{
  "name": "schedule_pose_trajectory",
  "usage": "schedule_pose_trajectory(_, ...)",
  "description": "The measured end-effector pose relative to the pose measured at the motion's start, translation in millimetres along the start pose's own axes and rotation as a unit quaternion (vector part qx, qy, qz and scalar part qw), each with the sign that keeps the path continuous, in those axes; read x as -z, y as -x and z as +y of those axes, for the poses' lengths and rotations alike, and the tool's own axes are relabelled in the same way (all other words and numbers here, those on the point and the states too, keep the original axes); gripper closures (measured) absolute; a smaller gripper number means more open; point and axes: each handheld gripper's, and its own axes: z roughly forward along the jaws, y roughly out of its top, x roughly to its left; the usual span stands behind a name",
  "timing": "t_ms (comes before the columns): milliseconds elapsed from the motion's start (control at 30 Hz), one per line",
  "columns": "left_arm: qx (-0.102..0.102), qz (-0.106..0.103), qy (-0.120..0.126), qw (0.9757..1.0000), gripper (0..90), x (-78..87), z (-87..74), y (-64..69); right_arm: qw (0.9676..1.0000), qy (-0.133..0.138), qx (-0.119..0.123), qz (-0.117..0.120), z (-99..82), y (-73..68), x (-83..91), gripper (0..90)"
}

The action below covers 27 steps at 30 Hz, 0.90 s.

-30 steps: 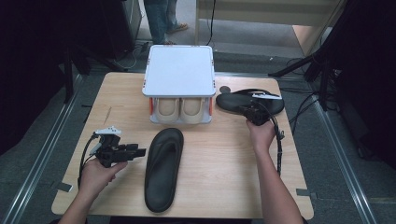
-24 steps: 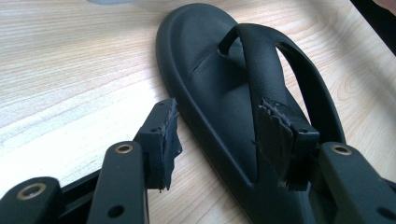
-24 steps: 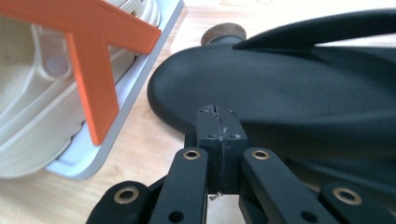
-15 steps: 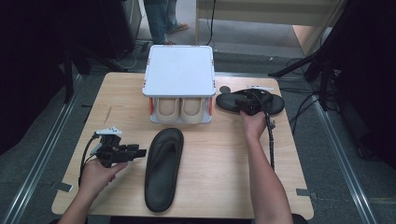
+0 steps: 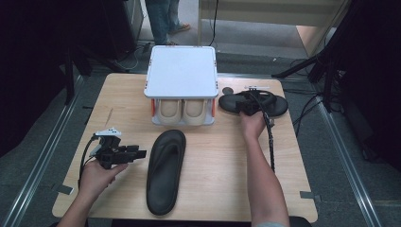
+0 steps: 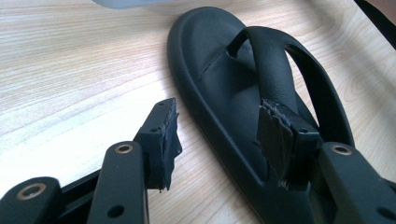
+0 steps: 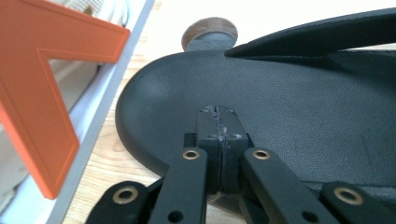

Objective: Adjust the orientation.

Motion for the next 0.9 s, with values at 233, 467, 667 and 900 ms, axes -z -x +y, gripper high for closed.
schedule_pose_trajectory(233, 0.004, 0.002, -0.002, 1.0, 48.2, 0.3, 0.8, -3.8, 0.9999, -0.008, 0.0, 0.011, -2.8, 1.8, 3.9, 90.0)
schedule_pose_trajectory(467, 0.005, 0.007, 0.001, 1.0, 48.2, 1.1, 2.9, -6.6, 0.9997, -0.01, 0.0, 0.022, -7.9, 4.9, 9.2, 90.0)
schedule_pose_trajectory(667, 0.008, 0.008, 0.0, 0.9999, 48.1, 1.5, 4.2, -9.5, 0.9996, -0.014, 0.003, 0.026, -10.7, 7.1, 13.3, 90.0)
schedule_pose_trajectory(900, 0.011, 0.015, 0.003, 0.9998, 47.8, 2.6, 3.9, -12.0, 0.9993, -0.024, 0.001, 0.028, -12.3, 10.1, 17.7, 90.0)
